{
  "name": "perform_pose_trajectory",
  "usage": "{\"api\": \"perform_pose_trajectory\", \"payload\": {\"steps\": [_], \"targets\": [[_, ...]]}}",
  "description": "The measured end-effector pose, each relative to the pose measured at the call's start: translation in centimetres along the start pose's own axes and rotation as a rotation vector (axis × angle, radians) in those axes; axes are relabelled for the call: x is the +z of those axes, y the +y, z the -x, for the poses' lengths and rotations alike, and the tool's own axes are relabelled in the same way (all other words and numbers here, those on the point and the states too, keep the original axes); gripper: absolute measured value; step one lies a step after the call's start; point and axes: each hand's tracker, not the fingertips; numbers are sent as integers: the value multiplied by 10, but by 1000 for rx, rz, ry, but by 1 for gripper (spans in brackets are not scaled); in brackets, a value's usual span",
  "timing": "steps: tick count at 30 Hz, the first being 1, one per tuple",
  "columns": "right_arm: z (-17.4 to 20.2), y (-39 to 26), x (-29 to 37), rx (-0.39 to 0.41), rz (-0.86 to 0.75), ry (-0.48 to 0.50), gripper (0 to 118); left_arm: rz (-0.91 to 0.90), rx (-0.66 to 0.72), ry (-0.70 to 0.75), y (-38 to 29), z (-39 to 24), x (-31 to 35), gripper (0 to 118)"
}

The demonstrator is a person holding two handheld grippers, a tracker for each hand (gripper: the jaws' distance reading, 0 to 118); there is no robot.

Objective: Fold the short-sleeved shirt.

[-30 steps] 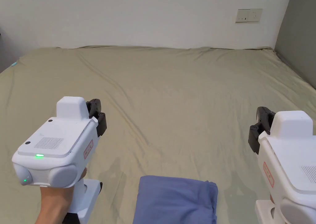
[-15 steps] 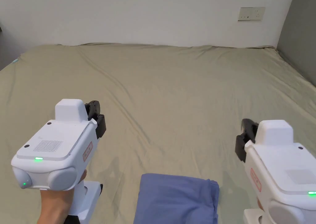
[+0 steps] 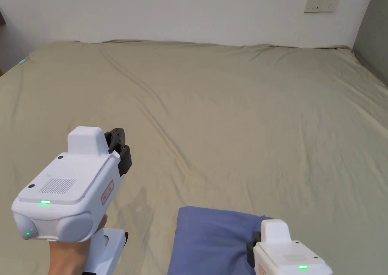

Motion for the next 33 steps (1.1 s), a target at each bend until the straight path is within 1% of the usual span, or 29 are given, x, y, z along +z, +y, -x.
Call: {"api": "perform_pose_trajectory", "payload": {"steps": [3,7,10,12,13,14,15,18,19,23,26,27,29,30,31,32,33], "targets": [[1,-15,-13,-26,86,7,2,22,10,-3,-6,2,-3,0],[2,-23,-18,-27,67,-11,1,85,33,-12,-19,3,-10,0],[4,-20,-21,-18,84,-24,1,214,94,-62,-32,3,-20,0],[2,-22,-21,-15,80,-23,1,333,152,-110,-45,2,-31,0],[1,-23,-20,-19,75,-19,1,421,195,-151,-54,1,-39,2],[1,-23,-18,-19,74,-16,1,491,231,-177,-64,0,-46,10],[1,-23,-17,-20,73,-12,1,562,266,-203,-74,-1,-52,33],[-1,-21,-18,-24,76,-3,1,731,327,-294,-106,-7,-68,108],[-2,-21,-18,-27,77,0,1,781,332,-306,-115,-10,-72,115],[-6,-24,-20,-36,73,15,1,875,334,-311,-148,-21,-90,114],[-6,-24,-20,-37,72,21,1,969,392,-352,-170,-26,-104,114],[-6,-23,-19,-35,72,23,1,987,407,-347,-173,-27,-107,112],[-8,-24,-19,-36,72,27,1,995,435,-389,-181,-30,-111,99],[-9,-24,-21,-38,73,30,1,981,414,-376,-180,-32,-109,97],[-10,-24,-22,-41,72,32,1,960,380,-397,-177,-34,-108,96],[-11,-24,-22,-44,72,34,1,964,351,-429,-173,-36,-106,85],[-12,-24,-22,-46,72,37,1,965,374,-474,-172,-37,-106,49]]}}
